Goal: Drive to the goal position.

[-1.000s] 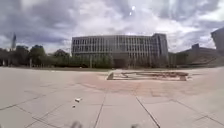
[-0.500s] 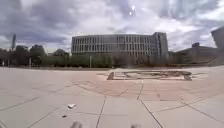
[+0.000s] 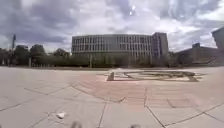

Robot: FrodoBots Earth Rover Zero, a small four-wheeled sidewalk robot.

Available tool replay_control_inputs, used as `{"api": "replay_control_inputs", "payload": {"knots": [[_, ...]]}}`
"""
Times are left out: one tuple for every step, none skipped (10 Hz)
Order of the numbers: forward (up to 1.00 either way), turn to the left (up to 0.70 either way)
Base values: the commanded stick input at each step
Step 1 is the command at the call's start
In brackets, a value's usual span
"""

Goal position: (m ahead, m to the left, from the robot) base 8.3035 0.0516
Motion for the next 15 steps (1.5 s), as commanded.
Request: {"api": "replay_control_inputs", "payload": {"knots": [[0.70, 0.00], [0.70, 0.00], [0.70, 0.00], [0.70, 0.00], [0.70, 0.00], [0.70, 0.00], [0.70, 0.00], [0.70, 0.00], [0.70, 0.00], [0.70, 0.00], [0.70, 0.00], [0.70, 0.00], [0.70, 0.00], [0.70, 0.00], [0.70, 0.00]]}}
